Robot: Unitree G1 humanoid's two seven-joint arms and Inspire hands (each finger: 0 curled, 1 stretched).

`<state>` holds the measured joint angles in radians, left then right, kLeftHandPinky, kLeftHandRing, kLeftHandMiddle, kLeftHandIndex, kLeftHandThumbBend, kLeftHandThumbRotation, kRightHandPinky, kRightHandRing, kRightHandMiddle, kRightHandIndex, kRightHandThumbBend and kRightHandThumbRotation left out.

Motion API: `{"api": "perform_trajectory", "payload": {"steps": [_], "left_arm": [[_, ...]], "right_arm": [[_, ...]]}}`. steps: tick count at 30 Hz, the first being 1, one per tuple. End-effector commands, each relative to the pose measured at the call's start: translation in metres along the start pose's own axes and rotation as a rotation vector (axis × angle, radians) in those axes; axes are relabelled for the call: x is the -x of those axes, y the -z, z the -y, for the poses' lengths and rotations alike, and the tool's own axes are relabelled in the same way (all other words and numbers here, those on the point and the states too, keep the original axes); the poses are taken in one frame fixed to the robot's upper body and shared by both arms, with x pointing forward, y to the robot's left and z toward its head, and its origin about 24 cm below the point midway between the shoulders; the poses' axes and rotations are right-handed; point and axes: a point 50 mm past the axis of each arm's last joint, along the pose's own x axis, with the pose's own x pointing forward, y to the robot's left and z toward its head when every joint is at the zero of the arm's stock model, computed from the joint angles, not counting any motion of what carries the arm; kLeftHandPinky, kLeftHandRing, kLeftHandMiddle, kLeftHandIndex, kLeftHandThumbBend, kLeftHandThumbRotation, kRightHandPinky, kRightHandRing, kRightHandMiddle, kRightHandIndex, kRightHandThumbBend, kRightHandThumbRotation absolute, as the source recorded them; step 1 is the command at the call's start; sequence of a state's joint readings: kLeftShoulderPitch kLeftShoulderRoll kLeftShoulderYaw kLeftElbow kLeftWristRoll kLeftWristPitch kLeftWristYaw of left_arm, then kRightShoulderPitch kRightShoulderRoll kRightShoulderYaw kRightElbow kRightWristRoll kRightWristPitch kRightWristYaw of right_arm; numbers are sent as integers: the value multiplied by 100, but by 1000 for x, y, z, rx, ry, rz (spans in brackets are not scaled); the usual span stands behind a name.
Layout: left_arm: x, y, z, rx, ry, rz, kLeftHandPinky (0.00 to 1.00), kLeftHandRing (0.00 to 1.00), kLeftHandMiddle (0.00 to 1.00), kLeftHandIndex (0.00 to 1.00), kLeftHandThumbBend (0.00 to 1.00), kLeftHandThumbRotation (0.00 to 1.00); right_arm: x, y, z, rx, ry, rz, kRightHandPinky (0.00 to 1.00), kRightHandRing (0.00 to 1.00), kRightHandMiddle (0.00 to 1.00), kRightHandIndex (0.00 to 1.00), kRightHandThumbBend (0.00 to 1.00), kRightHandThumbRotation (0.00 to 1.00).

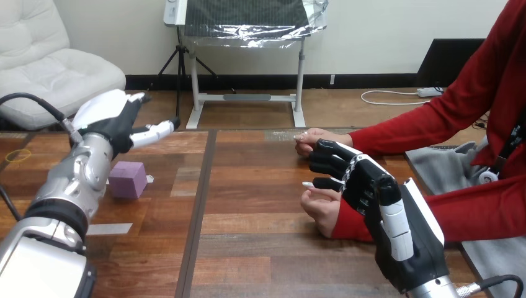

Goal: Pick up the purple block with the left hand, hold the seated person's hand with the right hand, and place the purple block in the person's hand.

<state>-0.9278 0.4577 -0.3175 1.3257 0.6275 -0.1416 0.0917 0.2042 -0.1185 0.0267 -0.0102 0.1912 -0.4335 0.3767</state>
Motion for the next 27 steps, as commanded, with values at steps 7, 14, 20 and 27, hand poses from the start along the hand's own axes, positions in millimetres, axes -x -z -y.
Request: {"api": "perform_trajectory", "payload": {"steps": [7,14,20,27], "left_arm": [[-5,-9,-21,-144,-32,-8,100,100,100,95,59,99],[-5,-8,-17,-202,-17,-27,100,100,99,95,59,98],[-4,-7,-13,-210,-9,-33,100,99,98,93,60,94],[-4,-6,-9,-217,12,-41,100,98,98,93,61,92]], "right_arm": [[-16,-16,3,23,-15,101,77,81,81,80,82,100],[-16,-16,3,26,-14,101,77,81,80,80,83,100],[-17,-17,3,28,-18,108,76,80,80,79,83,100],[-17,-18,2,25,-21,110,76,80,80,79,83,100]]}}
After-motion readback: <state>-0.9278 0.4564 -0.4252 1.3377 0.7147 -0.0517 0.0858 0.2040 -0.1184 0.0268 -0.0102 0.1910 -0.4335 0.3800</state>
